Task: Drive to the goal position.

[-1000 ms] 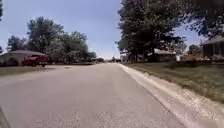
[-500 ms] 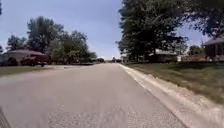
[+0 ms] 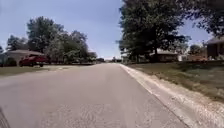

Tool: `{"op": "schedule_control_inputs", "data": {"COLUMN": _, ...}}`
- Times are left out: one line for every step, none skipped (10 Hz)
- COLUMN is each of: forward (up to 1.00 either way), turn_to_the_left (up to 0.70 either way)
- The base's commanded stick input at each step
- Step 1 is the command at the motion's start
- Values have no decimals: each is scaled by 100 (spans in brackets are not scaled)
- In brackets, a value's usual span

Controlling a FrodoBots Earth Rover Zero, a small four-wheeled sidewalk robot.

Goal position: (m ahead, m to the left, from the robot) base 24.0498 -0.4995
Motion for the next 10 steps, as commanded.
{"op": "schedule_control_inputs", "data": {"forward": 70, "turn_to_the_left": 0}}
{"op": "schedule_control_inputs", "data": {"forward": 70, "turn_to_the_left": 0}}
{"op": "schedule_control_inputs", "data": {"forward": 70, "turn_to_the_left": 0}}
{"op": "schedule_control_inputs", "data": {"forward": 70, "turn_to_the_left": 0}}
{"op": "schedule_control_inputs", "data": {"forward": 70, "turn_to_the_left": 0}}
{"op": "schedule_control_inputs", "data": {"forward": 70, "turn_to_the_left": 0}}
{"op": "schedule_control_inputs", "data": {"forward": 70, "turn_to_the_left": 0}}
{"op": "schedule_control_inputs", "data": {"forward": 70, "turn_to_the_left": 0}}
{"op": "schedule_control_inputs", "data": {"forward": 70, "turn_to_the_left": 0}}
{"op": "schedule_control_inputs", "data": {"forward": 70, "turn_to_the_left": 0}}
